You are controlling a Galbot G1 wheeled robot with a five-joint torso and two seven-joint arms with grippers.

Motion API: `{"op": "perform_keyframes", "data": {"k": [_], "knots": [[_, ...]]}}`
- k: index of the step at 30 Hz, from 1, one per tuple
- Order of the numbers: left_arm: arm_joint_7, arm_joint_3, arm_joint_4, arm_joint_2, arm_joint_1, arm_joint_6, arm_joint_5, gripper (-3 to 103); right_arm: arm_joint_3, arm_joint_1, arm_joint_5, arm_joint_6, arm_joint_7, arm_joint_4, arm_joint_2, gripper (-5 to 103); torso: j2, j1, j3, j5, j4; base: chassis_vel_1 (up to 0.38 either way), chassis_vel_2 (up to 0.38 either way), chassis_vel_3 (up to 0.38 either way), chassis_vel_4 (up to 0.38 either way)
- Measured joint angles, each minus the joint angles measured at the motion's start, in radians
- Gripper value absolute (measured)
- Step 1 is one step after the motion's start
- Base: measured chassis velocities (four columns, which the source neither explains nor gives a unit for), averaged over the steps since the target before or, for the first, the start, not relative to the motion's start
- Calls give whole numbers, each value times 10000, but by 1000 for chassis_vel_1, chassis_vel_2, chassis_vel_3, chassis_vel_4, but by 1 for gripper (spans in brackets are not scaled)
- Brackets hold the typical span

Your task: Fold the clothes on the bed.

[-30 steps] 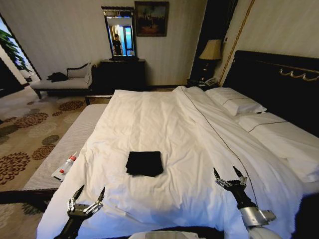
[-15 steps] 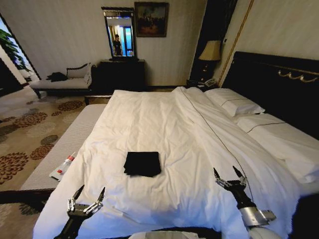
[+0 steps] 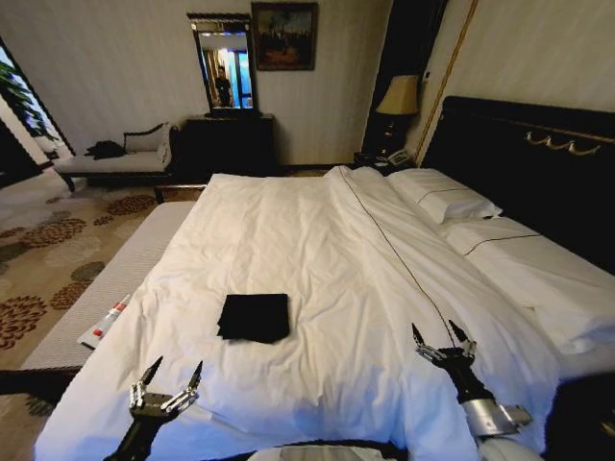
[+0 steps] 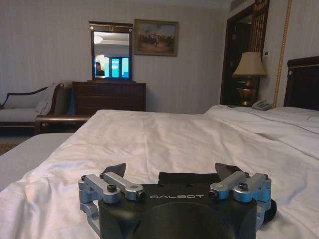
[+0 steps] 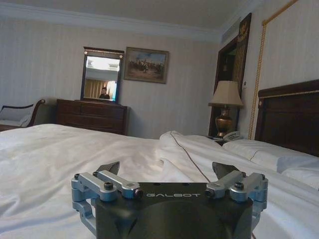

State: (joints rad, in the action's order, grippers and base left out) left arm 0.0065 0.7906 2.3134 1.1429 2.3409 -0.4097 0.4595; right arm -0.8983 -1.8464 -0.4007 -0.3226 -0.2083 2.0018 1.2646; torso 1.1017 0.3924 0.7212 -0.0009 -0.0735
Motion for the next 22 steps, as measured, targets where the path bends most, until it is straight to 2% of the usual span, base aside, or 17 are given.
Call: {"op": "perform_keyframes", "data": {"k": [6,22], "knots": [[0,0,0,0,0,0,0,100,0,1,0,0,0,-1,0,100,-1,-1,1,15,2,0,0,0,0],[0,-1,0,1,0,0,0,100,0,0,0,0,-2,0,0,100,-1,0,1,11,1,0,0,0,0]]}}
